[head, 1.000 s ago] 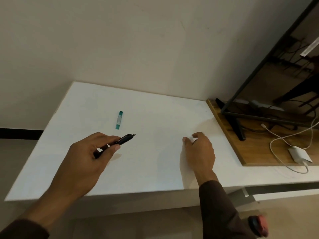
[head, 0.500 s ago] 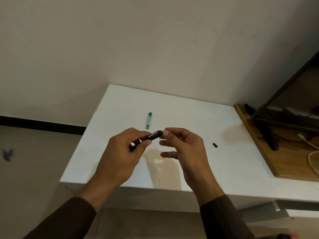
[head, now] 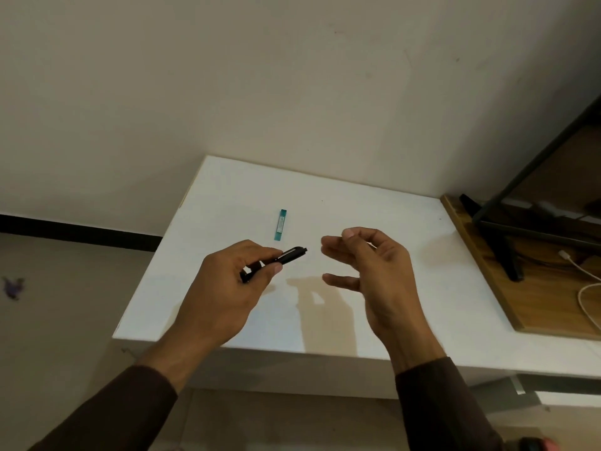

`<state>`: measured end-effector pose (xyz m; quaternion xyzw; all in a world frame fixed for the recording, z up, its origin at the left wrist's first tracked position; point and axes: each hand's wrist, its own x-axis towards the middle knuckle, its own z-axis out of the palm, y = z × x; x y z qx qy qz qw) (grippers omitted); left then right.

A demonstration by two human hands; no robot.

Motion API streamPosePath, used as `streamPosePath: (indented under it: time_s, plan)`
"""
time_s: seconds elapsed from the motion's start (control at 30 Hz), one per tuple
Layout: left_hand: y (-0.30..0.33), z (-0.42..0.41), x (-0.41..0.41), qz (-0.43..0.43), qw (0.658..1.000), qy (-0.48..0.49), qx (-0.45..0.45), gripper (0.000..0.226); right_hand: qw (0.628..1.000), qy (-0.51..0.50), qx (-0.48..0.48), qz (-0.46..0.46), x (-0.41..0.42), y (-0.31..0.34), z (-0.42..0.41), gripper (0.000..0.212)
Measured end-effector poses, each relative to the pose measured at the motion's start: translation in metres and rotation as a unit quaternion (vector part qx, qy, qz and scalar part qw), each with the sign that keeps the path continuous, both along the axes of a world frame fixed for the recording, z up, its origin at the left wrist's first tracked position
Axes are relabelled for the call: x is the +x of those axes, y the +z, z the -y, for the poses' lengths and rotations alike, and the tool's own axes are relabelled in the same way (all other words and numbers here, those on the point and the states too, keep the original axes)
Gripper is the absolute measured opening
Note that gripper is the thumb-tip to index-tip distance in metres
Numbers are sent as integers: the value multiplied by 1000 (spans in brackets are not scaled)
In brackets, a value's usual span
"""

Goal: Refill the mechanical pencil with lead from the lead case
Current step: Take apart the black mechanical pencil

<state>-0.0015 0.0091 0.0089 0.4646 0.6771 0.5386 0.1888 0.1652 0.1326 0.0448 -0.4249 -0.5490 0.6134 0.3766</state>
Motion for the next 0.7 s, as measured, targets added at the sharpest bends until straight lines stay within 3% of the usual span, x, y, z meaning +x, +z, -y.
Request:
streamPosePath:
  time_s: [0.13,0.33,0.53,0.6,0.7]
  plan:
    - [-2,-2,3,10,1000,2,6,18,980,-100,78,152,45,-9,-26,11]
    - [-6,-3,4,10,1000,8,2,17,890,-161,129,406,96,-43,-51,12]
    - [-9,-3,4,-2,1000,27,-5,19,875,-160,136,437,91,-51,-53,10]
    - [-9,-4,3,6,1000,30,-7,19,868,-164,133,449,87,-46,-48,19]
    - [-8,-5,3,33,998,44,-4,17,865,-194,203,416,67,-32,-28,18]
